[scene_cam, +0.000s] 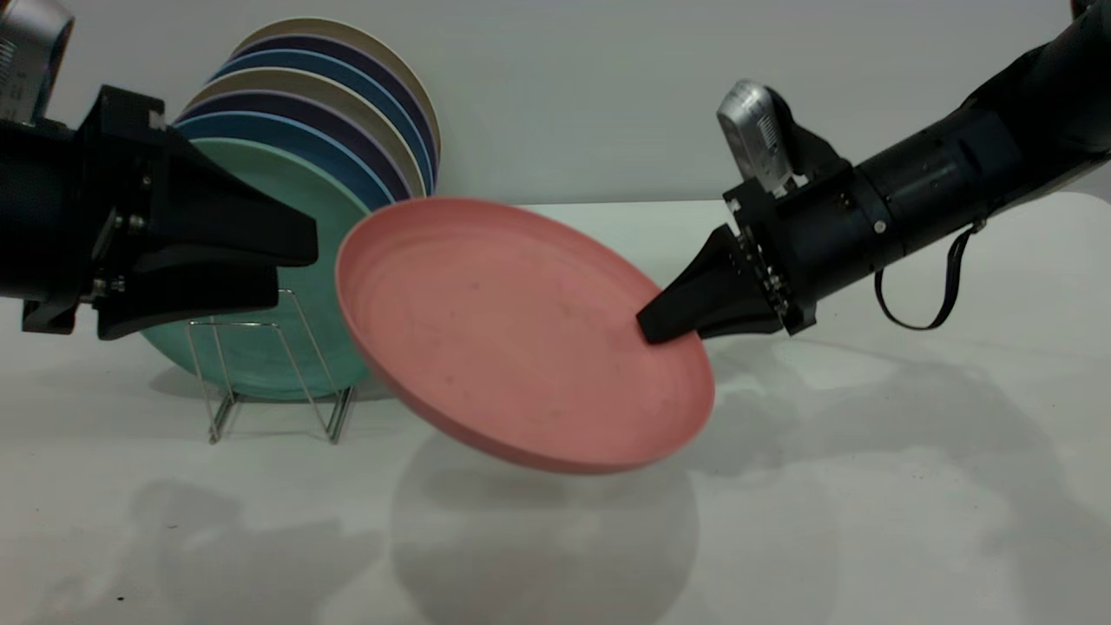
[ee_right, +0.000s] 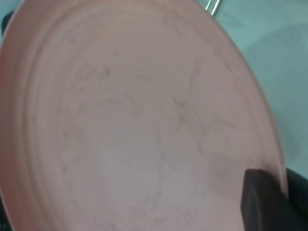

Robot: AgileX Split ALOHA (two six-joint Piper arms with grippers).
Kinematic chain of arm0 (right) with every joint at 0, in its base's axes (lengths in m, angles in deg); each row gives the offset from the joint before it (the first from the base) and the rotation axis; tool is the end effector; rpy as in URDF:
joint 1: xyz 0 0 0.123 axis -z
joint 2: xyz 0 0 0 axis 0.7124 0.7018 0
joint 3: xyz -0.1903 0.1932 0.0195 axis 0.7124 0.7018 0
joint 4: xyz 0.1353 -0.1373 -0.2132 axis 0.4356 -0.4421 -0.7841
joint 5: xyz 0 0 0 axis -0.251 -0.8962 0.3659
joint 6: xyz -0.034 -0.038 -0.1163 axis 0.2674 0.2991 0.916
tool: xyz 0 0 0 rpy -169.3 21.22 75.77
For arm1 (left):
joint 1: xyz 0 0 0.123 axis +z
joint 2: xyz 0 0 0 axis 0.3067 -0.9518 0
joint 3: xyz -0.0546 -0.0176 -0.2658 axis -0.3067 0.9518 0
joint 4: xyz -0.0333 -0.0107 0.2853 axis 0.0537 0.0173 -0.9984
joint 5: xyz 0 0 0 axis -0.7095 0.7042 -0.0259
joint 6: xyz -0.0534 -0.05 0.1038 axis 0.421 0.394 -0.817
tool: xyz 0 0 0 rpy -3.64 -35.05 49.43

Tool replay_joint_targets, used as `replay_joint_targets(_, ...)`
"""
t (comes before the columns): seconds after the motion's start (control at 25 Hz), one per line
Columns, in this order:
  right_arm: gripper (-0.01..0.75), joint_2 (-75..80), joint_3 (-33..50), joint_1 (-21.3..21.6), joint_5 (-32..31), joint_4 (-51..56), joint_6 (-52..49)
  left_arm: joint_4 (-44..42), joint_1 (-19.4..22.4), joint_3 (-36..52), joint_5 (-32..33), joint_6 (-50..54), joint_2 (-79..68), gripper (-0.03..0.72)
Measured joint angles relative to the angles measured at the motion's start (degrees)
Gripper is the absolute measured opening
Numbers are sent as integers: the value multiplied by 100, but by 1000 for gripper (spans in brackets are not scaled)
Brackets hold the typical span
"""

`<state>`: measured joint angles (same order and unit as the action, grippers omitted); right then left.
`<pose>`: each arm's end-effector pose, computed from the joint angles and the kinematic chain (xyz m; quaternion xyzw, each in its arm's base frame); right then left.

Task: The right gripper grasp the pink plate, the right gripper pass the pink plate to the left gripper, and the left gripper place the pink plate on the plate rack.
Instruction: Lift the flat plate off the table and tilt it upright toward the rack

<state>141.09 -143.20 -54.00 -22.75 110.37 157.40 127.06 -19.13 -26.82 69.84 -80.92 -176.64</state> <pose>0.4125 0.1747 0.0118 -0.2026 0.8347 0.5038 0.0919 0.2799 -0.0825 0.0858 -0.0250 0.8956 -0.3493 0.2742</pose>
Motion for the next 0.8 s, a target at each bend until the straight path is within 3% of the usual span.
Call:
replay_joint_targets(0.24, 13, -293, 0, -45, -6, 60, -50, 42, 0, 0, -149, -5, 0, 447)
replay_joint_targets(0.56, 13, -348, 0, -514, -24, 81, -14, 53, 0, 0, -140, -35, -64, 447)
replay_joint_targets(0.8, 15, -348, 0, -366, 258, -221, -61, -127, 0, 0, 199, -35, -65, 444)
